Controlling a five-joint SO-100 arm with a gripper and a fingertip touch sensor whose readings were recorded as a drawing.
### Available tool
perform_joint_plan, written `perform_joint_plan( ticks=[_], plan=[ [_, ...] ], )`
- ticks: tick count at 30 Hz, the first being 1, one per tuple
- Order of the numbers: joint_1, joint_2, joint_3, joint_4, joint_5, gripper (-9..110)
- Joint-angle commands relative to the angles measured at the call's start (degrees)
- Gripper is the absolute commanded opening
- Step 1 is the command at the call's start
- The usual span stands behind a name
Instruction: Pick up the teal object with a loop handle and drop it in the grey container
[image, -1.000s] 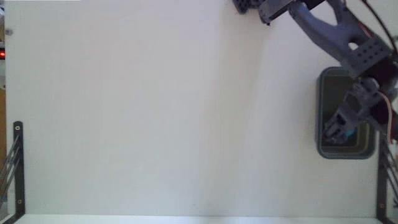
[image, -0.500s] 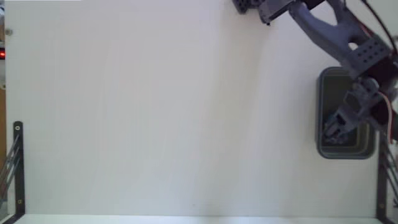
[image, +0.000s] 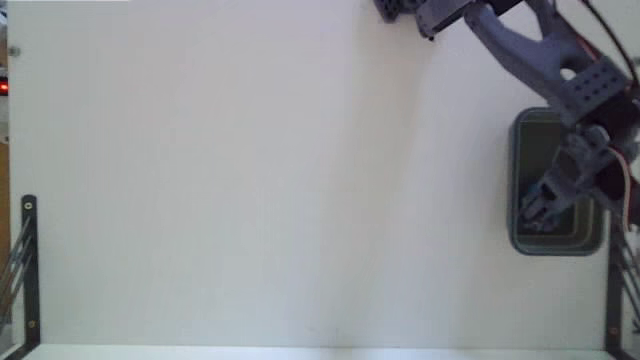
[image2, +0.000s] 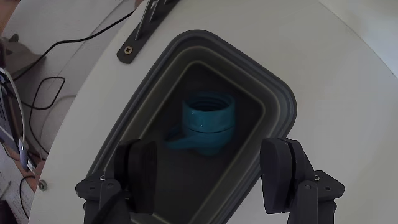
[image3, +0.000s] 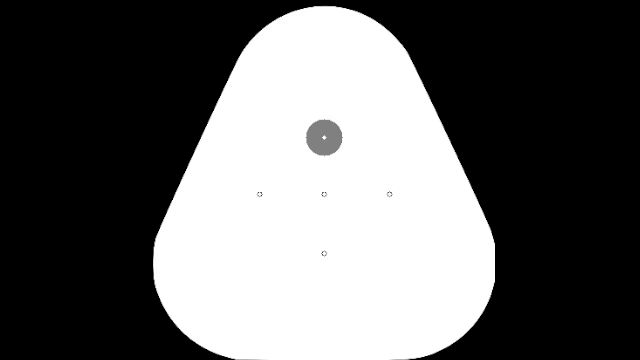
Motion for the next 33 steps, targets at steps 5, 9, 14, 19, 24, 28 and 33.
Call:
perform_joint_plan(
  ticks=[5, 9, 14, 19, 24, 28, 33],
  plan=[
    [-0.93, 1.61, -2.57, 0.84, 0.26, 110],
    [-0.89, 1.65, -2.53, 0.84, 0.26, 110],
    [-0.37, 2.34, -1.84, 0.84, 0.26, 110],
    [0.74, 3.79, -0.4, 0.85, 0.26, 110],
    [2.37, 5.92, 1.71, 0.86, 0.26, 110],
    [4.08, 8.17, 3.95, 0.88, 0.26, 110],
    [6.42, 11.24, 6.99, 0.89, 0.26, 110]
  ],
)
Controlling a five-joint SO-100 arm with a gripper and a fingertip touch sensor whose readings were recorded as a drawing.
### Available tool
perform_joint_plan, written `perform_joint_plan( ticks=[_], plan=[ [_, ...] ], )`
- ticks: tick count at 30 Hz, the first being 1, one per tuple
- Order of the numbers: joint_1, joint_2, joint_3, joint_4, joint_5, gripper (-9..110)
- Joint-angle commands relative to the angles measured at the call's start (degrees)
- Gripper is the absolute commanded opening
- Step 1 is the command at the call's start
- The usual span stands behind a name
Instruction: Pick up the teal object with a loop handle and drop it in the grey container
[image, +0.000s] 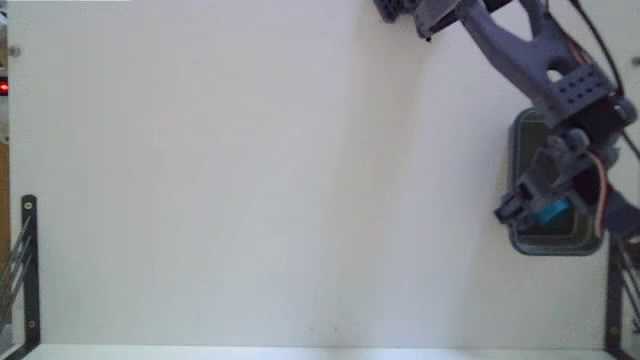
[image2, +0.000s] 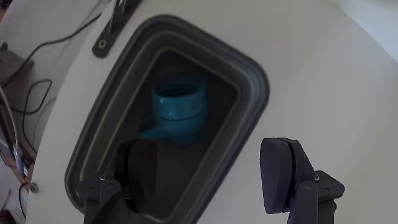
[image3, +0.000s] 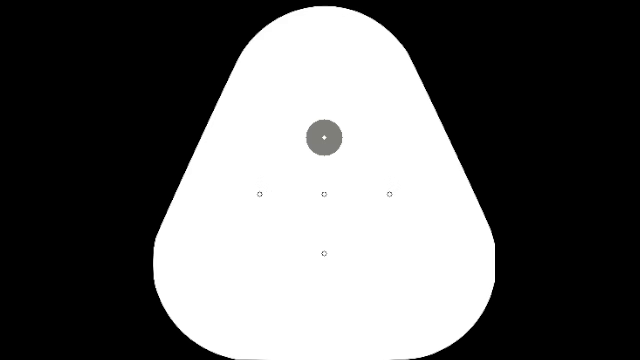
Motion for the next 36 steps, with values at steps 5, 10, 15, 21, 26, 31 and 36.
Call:
perform_joint_plan(
  ticks=[5, 10, 15, 21, 26, 31, 36],
  plan=[
    [3.94, 10.44, 4.85, 0.91, 0.18, 110],
    [6.82, 14.21, 8.59, 0.93, 0.18, 110],
    [9.83, 18.16, 12.51, 0.95, 0.18, 110],
    [13.65, 23.16, 17.47, 0.98, 0.18, 110],
    [16.71, 27.17, 21.46, 1.0, 0.18, 110],
    [19.88, 31.33, 25.59, 1.02, 0.18, 110],
    [22.65, 34.96, 29.19, 1.04, 0.18, 110]
  ],
)
